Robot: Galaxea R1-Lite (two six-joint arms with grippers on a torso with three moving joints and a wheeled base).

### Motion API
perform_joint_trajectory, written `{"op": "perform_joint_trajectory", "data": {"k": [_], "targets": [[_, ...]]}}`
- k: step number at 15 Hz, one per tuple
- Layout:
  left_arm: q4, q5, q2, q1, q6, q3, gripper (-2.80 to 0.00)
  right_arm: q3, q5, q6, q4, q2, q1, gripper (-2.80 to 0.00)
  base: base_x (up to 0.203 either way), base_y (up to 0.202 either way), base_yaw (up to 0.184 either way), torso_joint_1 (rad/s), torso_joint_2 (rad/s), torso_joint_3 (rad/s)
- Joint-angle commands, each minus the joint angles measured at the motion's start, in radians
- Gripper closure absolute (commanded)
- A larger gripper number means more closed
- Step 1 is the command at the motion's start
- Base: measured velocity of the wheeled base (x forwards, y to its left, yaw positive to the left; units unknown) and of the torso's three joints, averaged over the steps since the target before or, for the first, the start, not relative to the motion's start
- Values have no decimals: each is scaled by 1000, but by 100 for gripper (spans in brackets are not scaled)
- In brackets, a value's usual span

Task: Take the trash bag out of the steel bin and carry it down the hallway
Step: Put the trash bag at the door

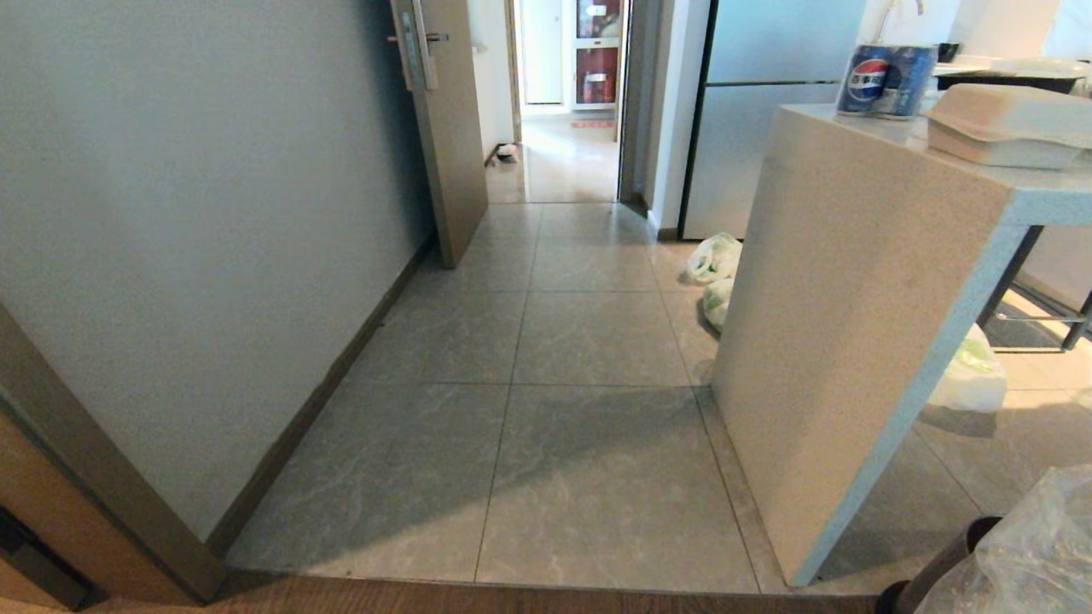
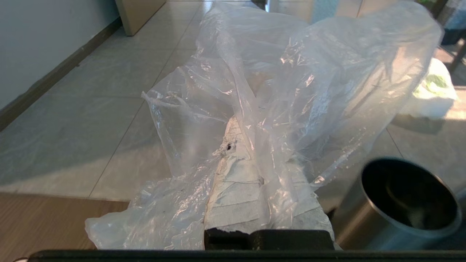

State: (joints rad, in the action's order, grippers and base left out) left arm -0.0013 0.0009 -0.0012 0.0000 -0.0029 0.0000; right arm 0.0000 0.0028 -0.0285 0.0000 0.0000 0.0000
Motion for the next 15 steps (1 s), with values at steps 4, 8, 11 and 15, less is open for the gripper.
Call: {"op": "perform_joint_trajectory", "data": {"k": [4, 8, 11, 15], "targets": [[0, 1, 1, 0, 0, 0, 0, 0, 0, -1, 0, 2, 0, 0, 191, 0, 1, 2, 4, 7], [0, 1, 1, 0, 0, 0, 0, 0, 0, -1, 0, 2, 0, 0, 190, 0, 1, 1, 1, 0], [0, 1, 1, 0, 0, 0, 0, 0, 0, -1, 0, 2, 0, 0, 192, 0, 0, 2, 4, 1], [0, 1, 1, 0, -2, 0, 0, 0, 0, -1, 0, 2, 0, 0, 191, 0, -1, 1, 4, 1]]}}
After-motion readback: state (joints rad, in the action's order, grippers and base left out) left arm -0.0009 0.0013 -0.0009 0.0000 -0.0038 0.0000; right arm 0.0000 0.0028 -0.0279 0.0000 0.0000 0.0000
